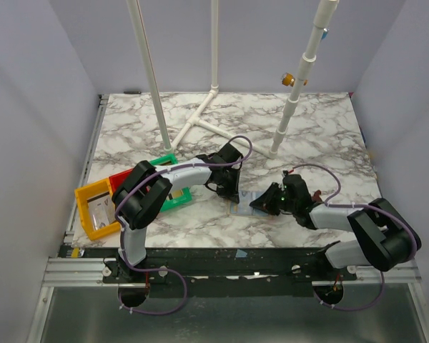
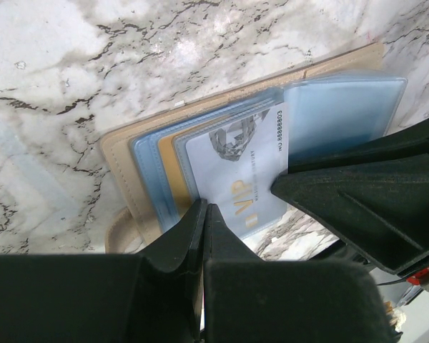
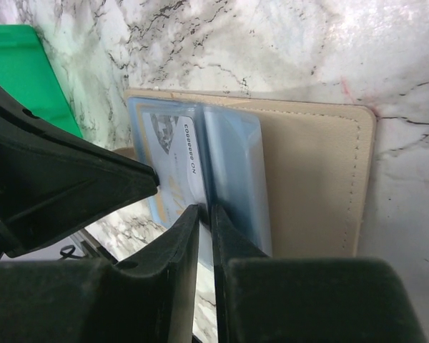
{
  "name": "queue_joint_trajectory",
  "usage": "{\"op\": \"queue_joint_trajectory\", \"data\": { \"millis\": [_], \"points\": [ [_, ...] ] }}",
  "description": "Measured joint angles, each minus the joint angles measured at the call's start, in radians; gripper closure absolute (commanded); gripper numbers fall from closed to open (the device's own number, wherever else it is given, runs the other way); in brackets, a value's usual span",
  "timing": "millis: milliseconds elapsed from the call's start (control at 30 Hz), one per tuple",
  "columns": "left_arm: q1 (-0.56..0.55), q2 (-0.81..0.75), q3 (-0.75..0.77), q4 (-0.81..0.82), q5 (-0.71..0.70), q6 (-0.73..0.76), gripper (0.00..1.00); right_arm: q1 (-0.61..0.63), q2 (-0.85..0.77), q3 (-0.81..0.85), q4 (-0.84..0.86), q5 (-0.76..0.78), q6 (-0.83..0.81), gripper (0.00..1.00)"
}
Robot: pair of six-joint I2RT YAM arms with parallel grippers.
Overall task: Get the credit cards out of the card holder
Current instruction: Remove the credit card from the card holder.
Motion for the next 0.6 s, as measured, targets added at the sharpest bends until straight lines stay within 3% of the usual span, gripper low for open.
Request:
{"op": "queue_joint_trajectory", "data": {
  "millis": [267,600],
  "points": [
    [0.003,0.0,0.0,0.0,0.0,0.0,1.0,-0.032,0.006,-0.024,0.039,-0.031,0.021,0.99],
    [0.015,0.0,-0.005,0.004,0.006,-0.004,1.0,-0.048,0.027,-0.041,0.085,-0.051,0.038,0.99]
  ]
}}
